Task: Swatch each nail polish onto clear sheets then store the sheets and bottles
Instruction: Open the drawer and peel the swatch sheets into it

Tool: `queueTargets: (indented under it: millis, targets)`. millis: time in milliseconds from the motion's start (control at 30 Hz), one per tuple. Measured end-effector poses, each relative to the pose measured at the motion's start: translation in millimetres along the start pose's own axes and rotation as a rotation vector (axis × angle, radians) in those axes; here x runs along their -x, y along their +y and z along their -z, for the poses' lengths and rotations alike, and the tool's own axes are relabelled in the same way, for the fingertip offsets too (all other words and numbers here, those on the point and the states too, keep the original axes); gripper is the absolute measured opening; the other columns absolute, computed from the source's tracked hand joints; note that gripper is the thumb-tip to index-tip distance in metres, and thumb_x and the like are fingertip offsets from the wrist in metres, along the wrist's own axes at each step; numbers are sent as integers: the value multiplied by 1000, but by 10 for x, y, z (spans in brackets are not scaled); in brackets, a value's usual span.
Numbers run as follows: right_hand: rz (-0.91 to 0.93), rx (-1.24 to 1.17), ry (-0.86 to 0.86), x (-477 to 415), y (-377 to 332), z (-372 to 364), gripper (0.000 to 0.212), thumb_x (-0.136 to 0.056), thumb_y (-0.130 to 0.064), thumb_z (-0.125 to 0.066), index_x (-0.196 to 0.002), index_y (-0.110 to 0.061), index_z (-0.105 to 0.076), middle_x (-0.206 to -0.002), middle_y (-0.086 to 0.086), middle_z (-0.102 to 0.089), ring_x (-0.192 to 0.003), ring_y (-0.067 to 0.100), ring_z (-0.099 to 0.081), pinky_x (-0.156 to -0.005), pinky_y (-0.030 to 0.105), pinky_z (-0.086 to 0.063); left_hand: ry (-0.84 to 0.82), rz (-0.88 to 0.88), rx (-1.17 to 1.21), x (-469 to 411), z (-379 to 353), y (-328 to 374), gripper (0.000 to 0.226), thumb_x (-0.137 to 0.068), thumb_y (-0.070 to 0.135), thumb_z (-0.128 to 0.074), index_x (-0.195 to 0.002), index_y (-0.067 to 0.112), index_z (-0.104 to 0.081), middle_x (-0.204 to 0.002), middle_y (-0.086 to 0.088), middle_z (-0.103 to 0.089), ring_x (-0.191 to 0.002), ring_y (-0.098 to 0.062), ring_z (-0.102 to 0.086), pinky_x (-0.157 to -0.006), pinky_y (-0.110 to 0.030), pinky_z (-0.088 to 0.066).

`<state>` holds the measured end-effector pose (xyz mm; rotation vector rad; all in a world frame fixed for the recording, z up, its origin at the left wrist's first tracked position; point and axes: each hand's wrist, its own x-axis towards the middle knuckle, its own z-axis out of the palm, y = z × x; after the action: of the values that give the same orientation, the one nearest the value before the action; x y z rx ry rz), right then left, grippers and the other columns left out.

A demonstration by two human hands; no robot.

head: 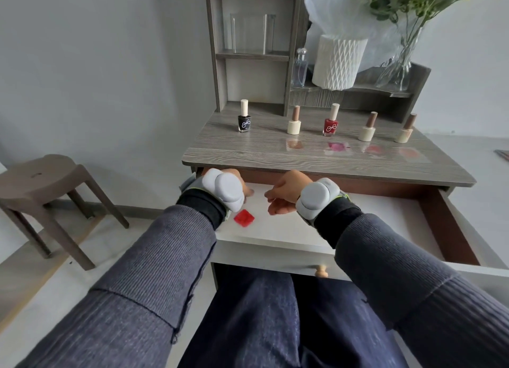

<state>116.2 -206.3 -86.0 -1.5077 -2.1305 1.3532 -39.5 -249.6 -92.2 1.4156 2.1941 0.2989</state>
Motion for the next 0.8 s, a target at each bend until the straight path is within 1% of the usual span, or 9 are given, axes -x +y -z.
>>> queueTargets:
  millis: [100,167,233,400,467,500,600,700,800]
  targets:
    - [62,-42,73,71,-38,66,19,-90,-12,-63,-74,0,-66,-67,14,-71,-51,18,-66,-63,27,-58,-14,-29,67,56,61,178,32,-88,29,-60,-61,13,-58,-75,-7,-67,-68,-23,-59,-84,-37,-55]
    - [121,-51,155,100,-43,117,20,-88,-12,-64,-73,1,-67,-67,14,-71,-49,16,-65,-55,24,-57,17,-47,61,127,112,311,33,-90,29,-59,-61,13,-57,-64,-3,-62,-63,-22,-57,-74,-29,-52]
    - [187,-50,275,110,-41,172,22,-86,-11,-62,-74,6,-68,-65,13,-72,-50,17,-66,-57,27,-59,60,-90,52,198,169,440,33,-89,29,-59,-64,8,-59,-57,-2,-54,-57,-23,-51,-63,-25,-43]
    - [361,9,582,48,58,293,20,-87,-18,-62,-75,-2,-67,-62,5,-69,-54,19,-65,-63,40,-59,430,-306,135,208,119,633,32,-93,32,-54,-81,4,-65,-71,-7,-62,-71,-25,-55,-64,-30,-43]
    - [405,48,658,6,104,350,15,-89,-20,-62,-81,-9,-67,-71,1,-68,-65,22,-63,-66,38,-55,552,-370,103,154,53,660,22,-94,30,-54,-92,11,-65,-92,-5,-66,-87,-24,-59,-74,-34,-47]
    - [413,77,687,-15,131,380,12,-91,-19,-61,-86,-11,-68,-78,0,-67,-72,21,-61,-67,35,-52,577,-392,48,109,26,675,22,-94,30,-53,-105,14,-64,-106,-5,-64,-100,-24,-57,-82,-36,-47]
    - [430,226,765,-103,227,452,19,-91,-16,-57,-106,-17,-68,-103,2,-66,-100,25,-56,-82,32,-41,540,-357,-185,-6,-69,676,54,-96,44,-46,-141,16,-38,-144,-4,-41,-131,-26,-37,-101,-42,-37]
    - [349,371,753,-139,291,513,39,-94,-23,-55,-133,-18,-56,-135,2,-55,-131,29,-38,-102,41,-34,482,-343,-249,-72,-147,675,62,-97,52,-35,-148,19,-24,-156,5,-23,-144,-18,-16,-109,-45,-23]
    - [311,505,707,-117,313,523,43,-98,-34,-49,-140,-24,-48,-150,-7,-41,-146,24,-16,-112,46,-23,411,-336,-272,-125,-199,647,60,-97,55,-29,-149,24,-23,-158,11,-15,-146,-13,-6,-111,-44,-15]
